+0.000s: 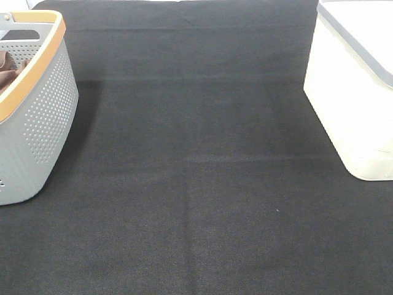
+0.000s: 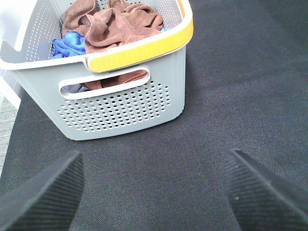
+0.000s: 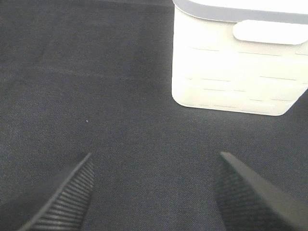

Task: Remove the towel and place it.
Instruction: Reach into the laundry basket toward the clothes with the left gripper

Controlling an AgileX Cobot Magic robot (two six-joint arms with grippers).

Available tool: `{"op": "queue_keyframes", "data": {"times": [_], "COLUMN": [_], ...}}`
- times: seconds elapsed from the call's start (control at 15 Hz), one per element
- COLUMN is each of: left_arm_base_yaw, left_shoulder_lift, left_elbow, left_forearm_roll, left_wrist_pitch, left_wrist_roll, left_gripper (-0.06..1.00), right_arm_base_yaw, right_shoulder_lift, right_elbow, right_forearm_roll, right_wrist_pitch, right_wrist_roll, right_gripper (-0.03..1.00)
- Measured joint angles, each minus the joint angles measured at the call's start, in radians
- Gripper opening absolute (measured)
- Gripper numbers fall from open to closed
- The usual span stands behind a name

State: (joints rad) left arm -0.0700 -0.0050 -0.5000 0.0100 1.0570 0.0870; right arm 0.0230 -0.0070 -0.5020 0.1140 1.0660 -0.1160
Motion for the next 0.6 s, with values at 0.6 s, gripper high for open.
{"op": "queue_keyframes", "data": {"times": [0.6], "left_arm_base_yaw": [0.0], "left_shoulder_lift": [0.0], "left_elbow": [0.0], "left_forearm_roll": [0.0], "left_wrist_pitch": [0.0], "left_wrist_roll": [0.0], "left_gripper": [0.76], "right_arm_base_yaw": [0.0], "right_shoulder_lift": [0.0], "right_elbow": [0.0], "right_forearm_roll": [0.0], "right_wrist_pitch": [0.0], "right_wrist_roll": [0.0], "right_gripper": [0.67]}}
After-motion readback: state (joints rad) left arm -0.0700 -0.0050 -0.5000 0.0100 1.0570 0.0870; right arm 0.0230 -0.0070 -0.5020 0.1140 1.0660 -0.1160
